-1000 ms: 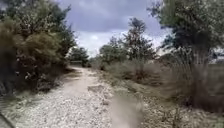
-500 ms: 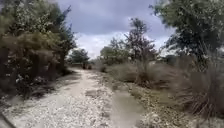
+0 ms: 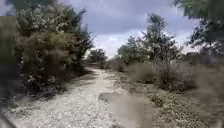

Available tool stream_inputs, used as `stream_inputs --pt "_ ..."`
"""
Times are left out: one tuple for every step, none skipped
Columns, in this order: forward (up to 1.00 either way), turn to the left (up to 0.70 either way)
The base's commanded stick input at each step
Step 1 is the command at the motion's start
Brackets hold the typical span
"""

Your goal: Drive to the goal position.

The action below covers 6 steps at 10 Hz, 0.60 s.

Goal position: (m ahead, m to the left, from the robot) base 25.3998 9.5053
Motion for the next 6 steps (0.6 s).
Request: stream_inputs --pt "0.50 0.01" --pt "0.50 0.01" --pt "0.50 0.01" --pt "0.50 0.01" --pt "0.50 0.01" --pt "0.50 0.01"
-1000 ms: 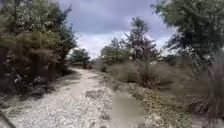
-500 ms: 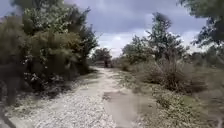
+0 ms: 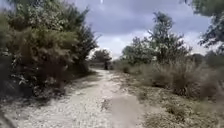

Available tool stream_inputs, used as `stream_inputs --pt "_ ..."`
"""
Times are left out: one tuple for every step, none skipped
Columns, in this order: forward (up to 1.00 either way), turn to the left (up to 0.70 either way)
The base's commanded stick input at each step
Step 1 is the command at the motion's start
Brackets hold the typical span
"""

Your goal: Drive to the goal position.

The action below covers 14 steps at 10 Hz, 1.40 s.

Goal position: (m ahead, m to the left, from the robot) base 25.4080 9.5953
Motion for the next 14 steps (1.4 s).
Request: stream_inputs --pt "0.50 0.01" --pt "0.50 0.01" --pt "0.50 0.01" --pt "0.50 0.01" --pt "0.50 0.01" --pt "0.50 0.01" --pt "0.50 0.01" --pt "0.50 0.01" --pt "0.50 0.01" --pt "0.50 0.01" --pt "0.50 0.01" --pt "0.50 0.01" --pt "0.50 0.01" --pt "0.50 0.01"
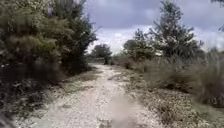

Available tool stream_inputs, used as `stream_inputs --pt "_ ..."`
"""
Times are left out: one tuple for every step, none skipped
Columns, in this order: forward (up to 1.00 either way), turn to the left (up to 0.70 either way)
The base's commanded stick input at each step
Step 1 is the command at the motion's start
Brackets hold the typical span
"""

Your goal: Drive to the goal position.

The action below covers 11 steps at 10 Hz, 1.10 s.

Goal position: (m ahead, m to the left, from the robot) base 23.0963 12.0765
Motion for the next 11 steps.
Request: stream_inputs --pt "0.50 0.01" --pt "0.50 0.01" --pt "0.50 0.01" --pt "0.50 0.01" --pt "0.50 0.01" --pt "0.50 0.01" --pt "0.50 0.01" --pt "0.50 0.01" --pt "0.50 0.01" --pt "0.50 0.01" --pt "0.50 0.01"
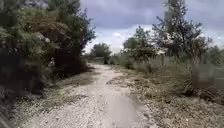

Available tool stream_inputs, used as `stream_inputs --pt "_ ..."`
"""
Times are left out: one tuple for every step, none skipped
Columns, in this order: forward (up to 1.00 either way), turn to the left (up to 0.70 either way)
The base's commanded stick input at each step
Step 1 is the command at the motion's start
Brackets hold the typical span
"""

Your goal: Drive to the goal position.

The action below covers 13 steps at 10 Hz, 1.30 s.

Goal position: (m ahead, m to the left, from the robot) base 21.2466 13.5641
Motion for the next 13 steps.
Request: stream_inputs --pt "0.50 0.01" --pt "0.50 0.01" --pt "0.50 0.01" --pt "0.50 0.01" --pt "0.50 -0.16" --pt "0.50 -0.32" --pt "0.50 -0.15" --pt "0.50 -0.02" --pt "0.50 0.01" --pt "0.50 0.01" --pt "0.50 0.01" --pt "0.50 0.01" --pt "0.50 0.02"
